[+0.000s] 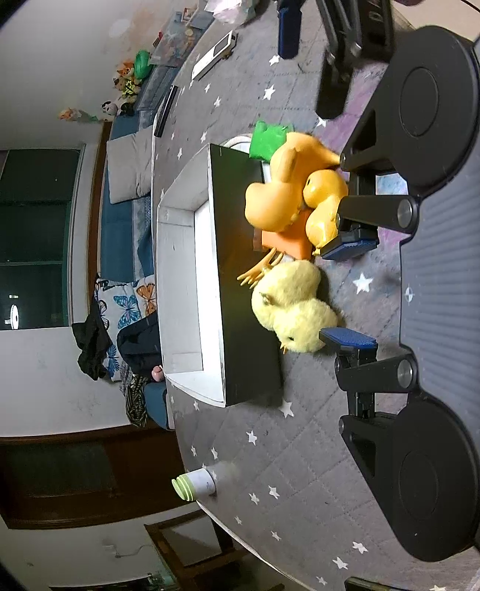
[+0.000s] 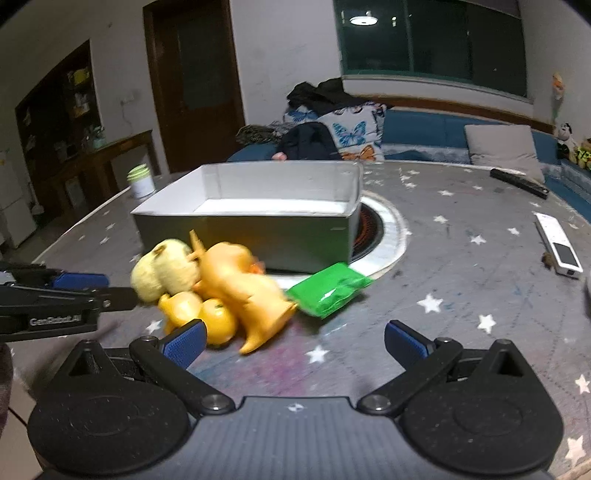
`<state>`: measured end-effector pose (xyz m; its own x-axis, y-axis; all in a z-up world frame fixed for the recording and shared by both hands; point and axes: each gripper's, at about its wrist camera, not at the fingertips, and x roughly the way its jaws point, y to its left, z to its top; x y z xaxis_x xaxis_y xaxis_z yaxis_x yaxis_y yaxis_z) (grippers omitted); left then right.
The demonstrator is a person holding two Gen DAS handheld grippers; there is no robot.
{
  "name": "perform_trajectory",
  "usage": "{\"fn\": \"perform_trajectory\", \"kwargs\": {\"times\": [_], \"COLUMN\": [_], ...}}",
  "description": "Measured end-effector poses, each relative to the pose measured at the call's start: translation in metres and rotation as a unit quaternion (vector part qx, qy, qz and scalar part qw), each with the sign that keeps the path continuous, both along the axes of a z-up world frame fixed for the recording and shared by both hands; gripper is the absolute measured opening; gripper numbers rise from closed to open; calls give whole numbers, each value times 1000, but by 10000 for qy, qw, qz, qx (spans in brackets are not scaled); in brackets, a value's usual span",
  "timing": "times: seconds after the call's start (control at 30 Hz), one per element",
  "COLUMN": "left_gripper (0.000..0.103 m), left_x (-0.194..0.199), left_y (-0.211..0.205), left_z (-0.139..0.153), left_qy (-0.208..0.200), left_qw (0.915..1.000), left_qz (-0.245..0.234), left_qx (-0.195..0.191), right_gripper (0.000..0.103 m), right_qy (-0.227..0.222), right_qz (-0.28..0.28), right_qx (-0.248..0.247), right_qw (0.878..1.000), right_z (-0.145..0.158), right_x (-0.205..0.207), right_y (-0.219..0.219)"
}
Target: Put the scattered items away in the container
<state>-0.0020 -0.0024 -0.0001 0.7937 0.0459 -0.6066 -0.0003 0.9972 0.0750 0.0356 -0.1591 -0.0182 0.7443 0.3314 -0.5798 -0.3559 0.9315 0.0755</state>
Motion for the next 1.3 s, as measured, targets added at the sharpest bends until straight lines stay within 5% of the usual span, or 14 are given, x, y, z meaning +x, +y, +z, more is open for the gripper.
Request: {"fn": "perform_trajectory", "kwargs": {"times": [0.5, 1.3], "left_gripper": [44, 44], "left_x": [-8, -10], "left_y": [-8, -10], "left_z": [-3, -9], "left_qy": [216, 392], "left_qw": [9997, 9992], "left_qz": [-27, -4], "left_qx": [-69, -47], "right_gripper": [103, 103], "right_qy": [130, 291], "right_qz": [508, 418], "right_qx": [-93, -254], "right_qw": [9986, 9984], "right_z": [-2, -10], "right_x": [-18, -17], "right_y": [28, 32]}}
